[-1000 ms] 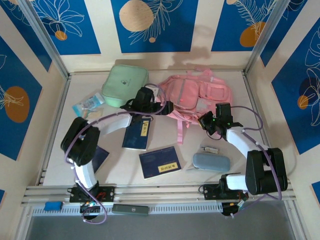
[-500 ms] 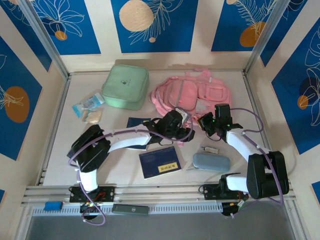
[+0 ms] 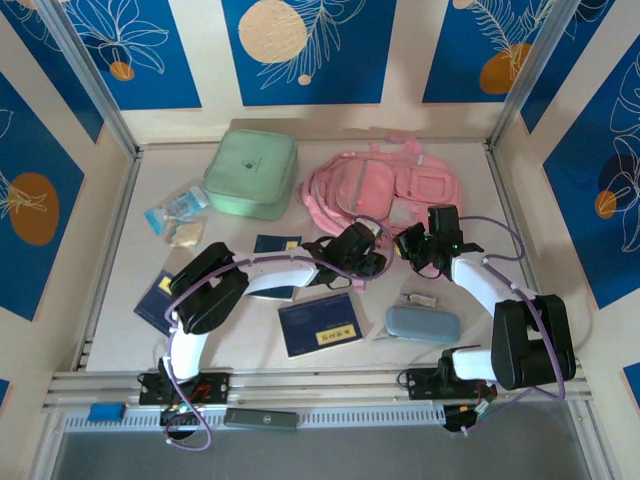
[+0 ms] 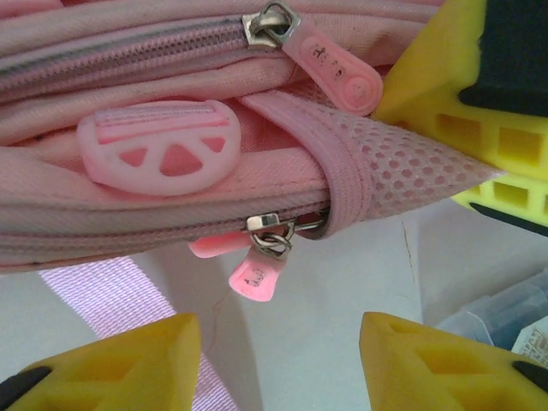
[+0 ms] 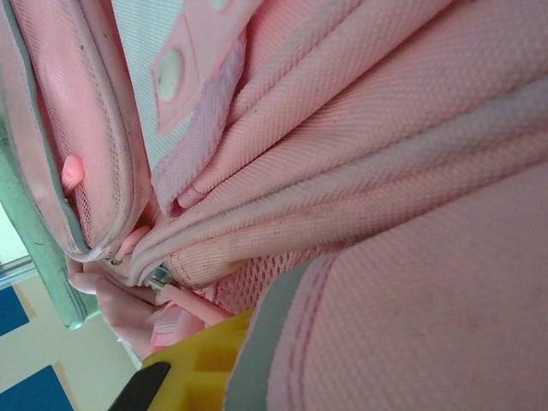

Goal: Pack the student bag

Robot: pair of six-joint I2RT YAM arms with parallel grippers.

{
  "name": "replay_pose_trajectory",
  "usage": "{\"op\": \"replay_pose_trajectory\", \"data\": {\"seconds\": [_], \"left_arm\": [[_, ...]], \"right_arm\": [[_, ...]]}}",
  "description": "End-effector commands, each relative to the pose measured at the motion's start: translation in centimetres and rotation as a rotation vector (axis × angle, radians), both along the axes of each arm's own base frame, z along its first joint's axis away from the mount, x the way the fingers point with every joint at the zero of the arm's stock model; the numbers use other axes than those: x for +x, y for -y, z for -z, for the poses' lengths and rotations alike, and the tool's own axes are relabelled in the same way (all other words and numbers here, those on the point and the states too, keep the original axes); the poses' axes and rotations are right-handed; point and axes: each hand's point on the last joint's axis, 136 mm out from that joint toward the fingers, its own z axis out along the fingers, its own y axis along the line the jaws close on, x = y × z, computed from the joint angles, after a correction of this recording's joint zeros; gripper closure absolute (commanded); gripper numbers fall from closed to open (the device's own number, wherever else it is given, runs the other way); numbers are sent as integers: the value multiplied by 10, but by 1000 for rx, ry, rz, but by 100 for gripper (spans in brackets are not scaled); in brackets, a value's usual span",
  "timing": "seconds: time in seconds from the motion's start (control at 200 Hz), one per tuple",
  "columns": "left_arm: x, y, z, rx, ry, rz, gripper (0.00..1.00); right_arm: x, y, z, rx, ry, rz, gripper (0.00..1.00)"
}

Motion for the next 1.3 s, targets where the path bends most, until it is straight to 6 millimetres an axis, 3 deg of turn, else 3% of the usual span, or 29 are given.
{"op": "replay_pose_trajectory", "data": {"seconds": [0.0,0.105,0.41,0.635,0.89,1.06,1.296], "left_arm": [[15,11,-1,-11,34,-22,51],[24,13,6,-30,62,-64,55],[53,1,-6,8,202,-190,58],[57,11,-18,-26,251,-150,76],[49,9,-26,-22,242,-103,100],[35,4,-31,-12,230,-30,100],[23,-23,-24,29,193,44,100]], "right_arm": [[13,-15,-27,80,81,-36,100],[13,-17,-26,80,80,-48,100],[10,-19,-21,79,81,-68,100],[10,-19,-20,62,77,-87,100],[12,-13,-24,33,91,-111,100],[15,-5,-31,11,119,-144,100],[23,18,-45,-44,156,-203,100]]}}
